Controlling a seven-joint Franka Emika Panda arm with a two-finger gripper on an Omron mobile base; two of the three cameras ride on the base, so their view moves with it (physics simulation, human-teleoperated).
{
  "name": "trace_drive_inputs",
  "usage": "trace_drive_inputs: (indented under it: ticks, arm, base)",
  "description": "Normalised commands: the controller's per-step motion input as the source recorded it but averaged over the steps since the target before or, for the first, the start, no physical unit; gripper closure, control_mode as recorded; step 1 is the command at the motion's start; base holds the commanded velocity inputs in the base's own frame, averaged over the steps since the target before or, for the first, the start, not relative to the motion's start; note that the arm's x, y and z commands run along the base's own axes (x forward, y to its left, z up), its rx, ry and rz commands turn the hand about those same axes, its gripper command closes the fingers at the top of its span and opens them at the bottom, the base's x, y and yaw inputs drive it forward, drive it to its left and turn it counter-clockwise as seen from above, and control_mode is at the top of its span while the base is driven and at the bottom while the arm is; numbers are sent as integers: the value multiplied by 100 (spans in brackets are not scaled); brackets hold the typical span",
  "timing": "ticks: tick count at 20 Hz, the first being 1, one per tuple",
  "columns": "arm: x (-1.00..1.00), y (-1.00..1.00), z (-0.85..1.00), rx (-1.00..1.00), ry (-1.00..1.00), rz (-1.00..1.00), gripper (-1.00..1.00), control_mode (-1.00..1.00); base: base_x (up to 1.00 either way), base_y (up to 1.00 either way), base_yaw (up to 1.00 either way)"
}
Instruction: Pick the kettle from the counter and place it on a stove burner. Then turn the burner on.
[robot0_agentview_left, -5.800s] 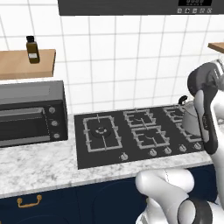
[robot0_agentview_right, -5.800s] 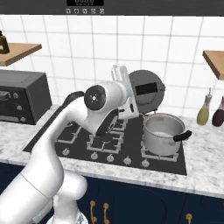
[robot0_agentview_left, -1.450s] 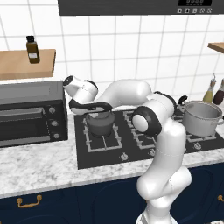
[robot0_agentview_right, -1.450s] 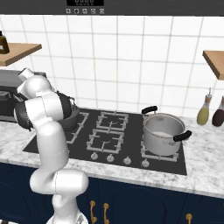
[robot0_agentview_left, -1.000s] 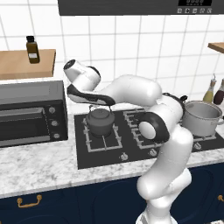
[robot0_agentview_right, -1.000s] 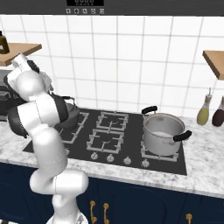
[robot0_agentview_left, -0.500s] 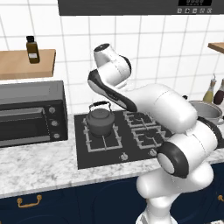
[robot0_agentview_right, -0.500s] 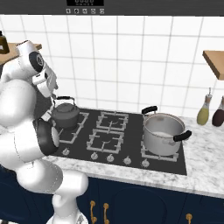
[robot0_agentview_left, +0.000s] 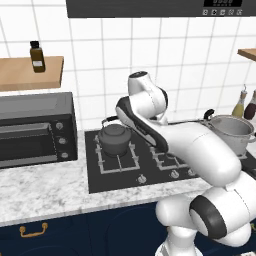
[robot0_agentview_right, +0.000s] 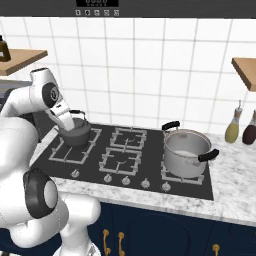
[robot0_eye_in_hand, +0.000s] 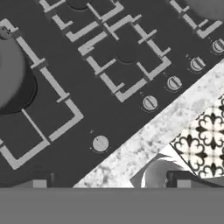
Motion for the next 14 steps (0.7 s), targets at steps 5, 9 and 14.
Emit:
trace_drive_inputs:
  ticks: [5, 9, 14]
  arm:
    - [0, 5, -100, 6, 42, 86, -100, -100]
    - [34, -1, -100, 11, 16, 64, -100, -100]
    - [41, -23, -99, 4, -13, 35, -100, -100]
  base:
    - [0, 0, 0]
    - [0, 0, 0]
    - [0, 0, 0]
